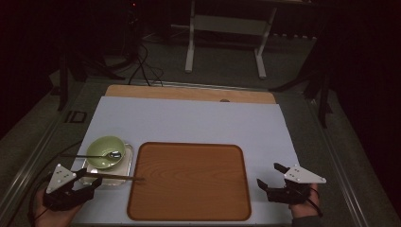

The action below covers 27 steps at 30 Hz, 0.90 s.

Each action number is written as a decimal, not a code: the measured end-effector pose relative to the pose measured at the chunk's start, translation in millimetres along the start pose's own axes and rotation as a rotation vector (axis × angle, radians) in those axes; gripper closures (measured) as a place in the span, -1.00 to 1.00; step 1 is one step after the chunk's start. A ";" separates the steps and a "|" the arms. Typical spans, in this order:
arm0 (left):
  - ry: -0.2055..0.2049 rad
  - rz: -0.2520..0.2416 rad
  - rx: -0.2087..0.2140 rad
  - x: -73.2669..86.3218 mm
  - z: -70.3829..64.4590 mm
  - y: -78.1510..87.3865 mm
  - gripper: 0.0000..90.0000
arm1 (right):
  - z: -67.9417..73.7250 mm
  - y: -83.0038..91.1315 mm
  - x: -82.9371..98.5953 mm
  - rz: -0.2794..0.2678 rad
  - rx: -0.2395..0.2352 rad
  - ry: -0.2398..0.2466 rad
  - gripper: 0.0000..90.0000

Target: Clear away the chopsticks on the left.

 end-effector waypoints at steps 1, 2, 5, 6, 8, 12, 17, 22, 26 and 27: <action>-0.005 0.006 0.001 0.0 -0.5 -1.0 -0.17 | -0.2 0.1 0.0 0.000 0.000 0.000 -0.69; -0.009 0.011 0.002 0.1 -0.8 -1.9 -0.17 | -0.4 0.2 0.1 0.001 -0.002 -0.002 -0.69; -0.025 0.023 0.007 0.1 -1.9 -4.5 -0.20 | -0.6 0.0 0.4 0.002 -0.004 -0.005 -0.69; -0.029 0.025 0.010 0.2 -2.3 -5.4 -0.20 | -0.6 0.0 0.3 0.002 -0.004 -0.005 -0.69; -0.037 0.033 0.013 0.5 -2.9 -6.7 -0.21 | -0.4 0.1 0.1 0.001 -0.005 -0.006 -0.69; -0.044 0.041 0.016 1.2 -2.8 -8.6 -0.23 | -0.4 0.3 -0.1 0.000 -0.005 -0.004 -0.69; -0.058 0.057 0.014 2.3 -2.2 -10.7 -0.27 | -0.7 0.6 -0.2 -0.004 -0.004 -0.006 -0.69; -0.074 0.090 0.014 4.7 -0.4 -15.1 -0.27 | -0.3 0.2 -0.3 -0.002 -0.005 -0.004 -0.69; -0.077 0.111 0.025 7.4 3.3 -18.8 -0.26 | -0.1 0.4 -0.8 -0.006 -0.007 -0.006 -0.69; -0.079 0.116 0.028 7.9 4.1 -19.8 -0.26 | -0.1 0.5 -0.8 -0.007 -0.007 -0.005 -0.69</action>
Point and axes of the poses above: each handheld gripper's, and its own axes: y roughly backward along the jaws, x roughly out of its underside, z roughly to its left, the point moved 3 cm from there along -y, roughly forward along the jaws, and after that the axes turned 8 degrees about x, right-handed, at the moved point
